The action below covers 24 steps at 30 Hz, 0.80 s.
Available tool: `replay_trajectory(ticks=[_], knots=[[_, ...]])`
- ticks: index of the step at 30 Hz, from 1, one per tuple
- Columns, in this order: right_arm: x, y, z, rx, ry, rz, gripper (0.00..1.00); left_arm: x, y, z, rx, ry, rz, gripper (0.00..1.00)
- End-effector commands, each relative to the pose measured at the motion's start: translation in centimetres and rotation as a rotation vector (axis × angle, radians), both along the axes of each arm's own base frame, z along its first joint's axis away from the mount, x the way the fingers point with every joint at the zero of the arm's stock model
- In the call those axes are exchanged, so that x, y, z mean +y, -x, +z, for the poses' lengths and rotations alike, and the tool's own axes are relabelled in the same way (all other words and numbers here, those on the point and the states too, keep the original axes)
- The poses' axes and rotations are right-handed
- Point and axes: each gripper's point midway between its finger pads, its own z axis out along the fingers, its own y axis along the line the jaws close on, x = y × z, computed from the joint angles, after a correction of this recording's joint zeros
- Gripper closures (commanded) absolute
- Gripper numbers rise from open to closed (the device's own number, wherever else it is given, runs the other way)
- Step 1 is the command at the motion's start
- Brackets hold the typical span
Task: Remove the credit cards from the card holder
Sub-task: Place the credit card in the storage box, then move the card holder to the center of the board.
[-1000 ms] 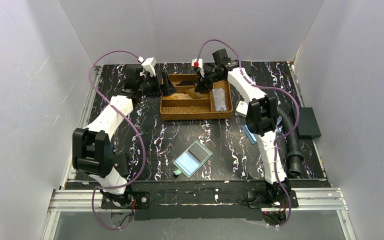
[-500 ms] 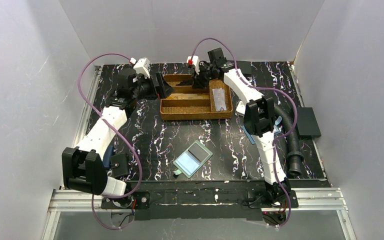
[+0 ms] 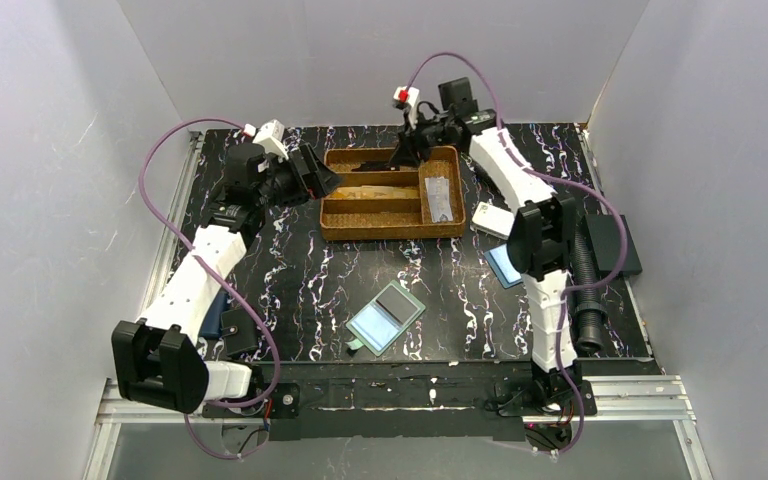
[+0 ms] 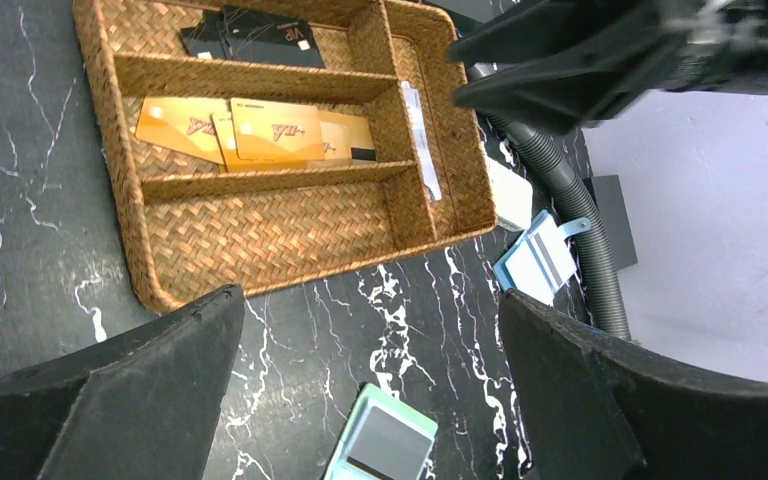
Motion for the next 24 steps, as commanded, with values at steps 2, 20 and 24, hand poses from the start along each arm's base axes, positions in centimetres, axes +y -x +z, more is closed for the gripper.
replay_trajectory(ticks=[2,20,24], knots=[[-3.2,3.1,6.9,0.026,-0.089,0.009,0.51,1.0,1.8,0.1,0.058,0.023,0.06,0.02],[-12.0,14.1,5.5,0.092,0.071,-0.064,0.27,-1.8,7.7,-1.8,0.398,0.331,0.029,0.02],[-13.2,15.7,4.6,0.102,0.093,-0.074,0.27,-1.7,9.3,-1.9,0.396,0.312,-0.004,0.02]])
